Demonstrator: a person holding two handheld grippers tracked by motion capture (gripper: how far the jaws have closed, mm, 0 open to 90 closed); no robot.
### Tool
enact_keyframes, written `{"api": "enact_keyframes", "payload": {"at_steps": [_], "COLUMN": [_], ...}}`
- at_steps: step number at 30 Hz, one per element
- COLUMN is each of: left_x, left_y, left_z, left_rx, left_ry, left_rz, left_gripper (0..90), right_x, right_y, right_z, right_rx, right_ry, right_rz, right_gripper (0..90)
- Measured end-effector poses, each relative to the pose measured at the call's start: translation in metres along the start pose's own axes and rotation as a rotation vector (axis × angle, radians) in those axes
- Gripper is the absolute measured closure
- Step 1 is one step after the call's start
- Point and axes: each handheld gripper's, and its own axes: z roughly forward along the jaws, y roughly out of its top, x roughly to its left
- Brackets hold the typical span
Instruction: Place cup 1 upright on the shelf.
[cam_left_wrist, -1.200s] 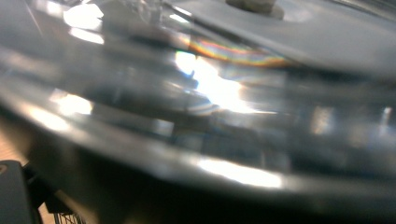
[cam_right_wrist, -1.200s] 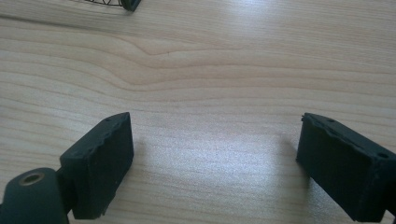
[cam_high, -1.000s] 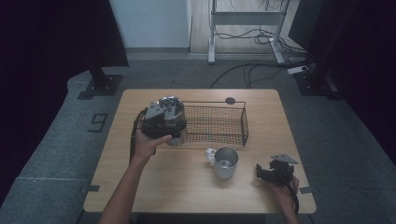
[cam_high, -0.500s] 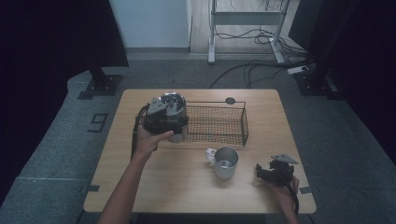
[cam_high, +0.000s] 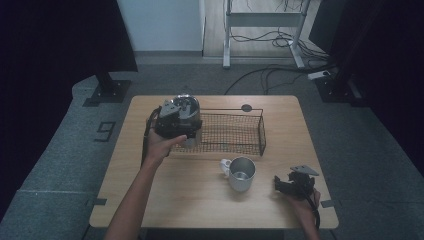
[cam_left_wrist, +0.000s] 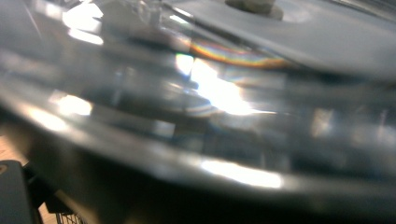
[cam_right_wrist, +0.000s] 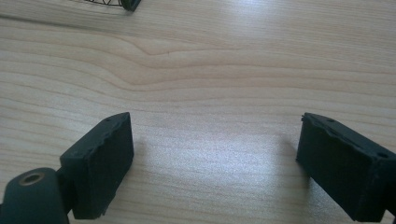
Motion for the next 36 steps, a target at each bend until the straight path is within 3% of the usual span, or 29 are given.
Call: {"api": "enact_keyframes", "payload": {"at_steps": [8, 12, 26, 36], "left_x": [0.000, 0.003, 0.005, 0.009], "left_y": [0.003, 0.004, 0.008, 0.009], "left_z": [0.007, 0.009, 0.022, 0.034], "left_rx": [-0.005, -0.014, 0.014, 0.016], "left_ry": [0.003, -0.003, 0.012, 0.017], "left_rz": [0.007, -0.008, 0.014, -0.001], "left_gripper": [3.6, 3.7, 3.7, 3.7], "right_x": [0.000, 0.000, 0.000, 0.000], "right_y": [0.000, 0.000, 0.000, 0.000], "right_z": [0.000, 0.000, 0.000, 0.000], "right_rx": [0.000, 0.000, 0.000, 0.000], "right_ry": [0.000, 0.000, 0.000, 0.000], "right_rz": [0.000, 0.000, 0.000, 0.000], "right_gripper": [10.6, 10.6, 10.6, 10.6]}}
